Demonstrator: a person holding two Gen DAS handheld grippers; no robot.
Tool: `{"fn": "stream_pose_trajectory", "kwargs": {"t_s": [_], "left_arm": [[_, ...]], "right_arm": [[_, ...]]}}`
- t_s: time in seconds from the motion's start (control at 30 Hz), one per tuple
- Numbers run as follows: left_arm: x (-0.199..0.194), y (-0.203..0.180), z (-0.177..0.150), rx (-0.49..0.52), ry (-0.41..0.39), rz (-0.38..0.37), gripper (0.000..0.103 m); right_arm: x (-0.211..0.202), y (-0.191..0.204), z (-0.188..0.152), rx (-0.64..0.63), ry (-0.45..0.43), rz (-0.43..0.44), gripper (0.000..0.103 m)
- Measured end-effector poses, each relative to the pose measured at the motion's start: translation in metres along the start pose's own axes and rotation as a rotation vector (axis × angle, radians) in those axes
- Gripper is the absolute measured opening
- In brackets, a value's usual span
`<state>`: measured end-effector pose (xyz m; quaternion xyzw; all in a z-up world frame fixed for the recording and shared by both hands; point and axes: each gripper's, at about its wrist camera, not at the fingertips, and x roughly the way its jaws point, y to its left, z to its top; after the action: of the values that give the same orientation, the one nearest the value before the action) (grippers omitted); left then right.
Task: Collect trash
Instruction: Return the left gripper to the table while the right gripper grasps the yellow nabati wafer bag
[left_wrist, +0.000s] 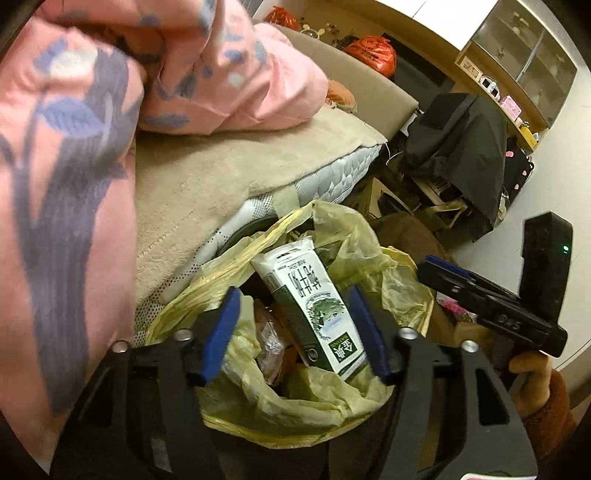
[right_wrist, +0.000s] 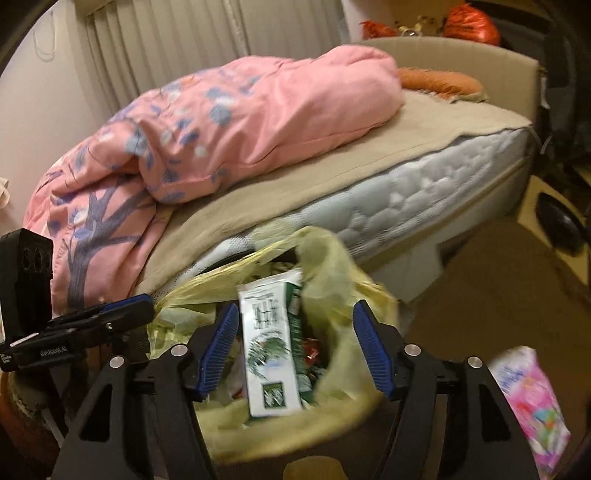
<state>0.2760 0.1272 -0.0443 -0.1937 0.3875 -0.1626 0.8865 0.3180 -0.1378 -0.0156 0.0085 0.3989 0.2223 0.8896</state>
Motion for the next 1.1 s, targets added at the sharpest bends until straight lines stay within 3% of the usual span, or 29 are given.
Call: {"fn": "stream_pose_trajectory", "kwargs": {"t_s": [0.13, 0.27, 0.37, 0.5, 0.7, 0.93, 1.0, 1.1], "left_arm": [[-0.006, -0.025, -0.004, 0.022, 0.017, -0.033, 0.085], [-0.003, -0.062, -0.013, 0.095, 0.055, -0.078, 0.085], [0.0, -0.098, -0.024, 0.166, 0.059, -0.098, 0.085], [0.006, -0.144, -0.039, 0.248, 0.06, -0.154, 0.085], [0.032, -0.201, -0.052, 0.345, 0.103, -0.261, 0.092], [0.064, -0.246, -0.059, 0.427, 0.077, -0.17, 0.092], [0.07, -0.243, -0.056, 0.406, 0.068, -0.139, 0.092], [0.078, -0.23, -0.054, 0.36, 0.088, -0.098, 0.087]], "right_arm": [[-0.042, -0.011, -0.018, -0.02, -0.029, -0.037, 0.068], [-0.083, -0.028, -0.044, -0.033, -0.018, -0.08, 0.068], [-0.118, -0.044, -0.065, -0.056, -0.042, -0.18, 0.069], [-0.161, -0.086, -0.091, 0.002, -0.067, -0.326, 0.069], [-0.208, -0.154, -0.128, 0.122, -0.096, -0.439, 0.069], [-0.189, -0.195, -0.127, 0.062, -0.048, -0.431, 0.068], [-0.167, -0.209, -0.118, 0.046, 0.003, -0.427, 0.057], [-0.13, -0.229, -0.11, 0.03, 0.109, -0.482, 0.049]]}}
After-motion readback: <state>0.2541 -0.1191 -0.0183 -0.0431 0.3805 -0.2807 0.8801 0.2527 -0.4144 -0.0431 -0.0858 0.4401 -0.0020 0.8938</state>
